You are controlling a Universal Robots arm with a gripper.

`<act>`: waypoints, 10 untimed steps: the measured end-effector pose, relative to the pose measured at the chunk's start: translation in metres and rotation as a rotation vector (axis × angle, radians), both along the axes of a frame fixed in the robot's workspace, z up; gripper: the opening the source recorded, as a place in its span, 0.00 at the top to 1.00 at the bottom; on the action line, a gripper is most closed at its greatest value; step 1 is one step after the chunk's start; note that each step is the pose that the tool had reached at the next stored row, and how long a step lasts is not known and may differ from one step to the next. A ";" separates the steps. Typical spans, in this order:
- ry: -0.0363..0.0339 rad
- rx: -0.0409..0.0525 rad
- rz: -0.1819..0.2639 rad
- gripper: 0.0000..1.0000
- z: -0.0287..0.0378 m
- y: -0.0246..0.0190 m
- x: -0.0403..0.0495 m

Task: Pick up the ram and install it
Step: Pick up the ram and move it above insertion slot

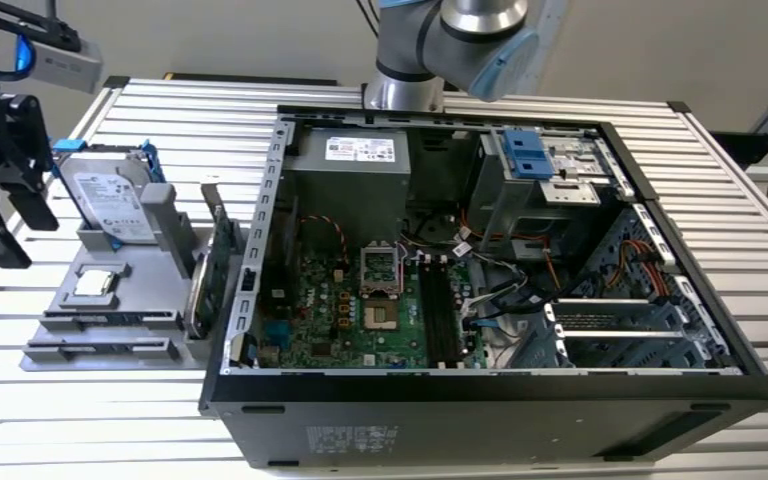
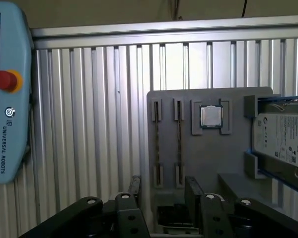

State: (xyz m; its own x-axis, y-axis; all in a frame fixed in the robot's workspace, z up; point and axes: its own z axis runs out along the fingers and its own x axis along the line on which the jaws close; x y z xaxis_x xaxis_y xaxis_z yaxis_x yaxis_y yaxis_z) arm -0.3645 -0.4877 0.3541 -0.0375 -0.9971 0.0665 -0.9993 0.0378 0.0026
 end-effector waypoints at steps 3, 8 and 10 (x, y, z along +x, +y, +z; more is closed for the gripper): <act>0.0001 -0.0024 0.000 0.00 -0.0026 0.0003 0.0000; 0.0001 -0.0053 0.000 0.00 -0.0063 0.0004 0.0000; 0.0002 -0.0073 0.000 0.00 -0.0078 0.0007 0.0000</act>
State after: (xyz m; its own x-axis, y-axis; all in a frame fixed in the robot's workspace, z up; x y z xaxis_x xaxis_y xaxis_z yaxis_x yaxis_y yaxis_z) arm -0.3646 -0.4870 0.3464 -0.0375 -0.9966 0.0738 -0.9993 0.0378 0.0025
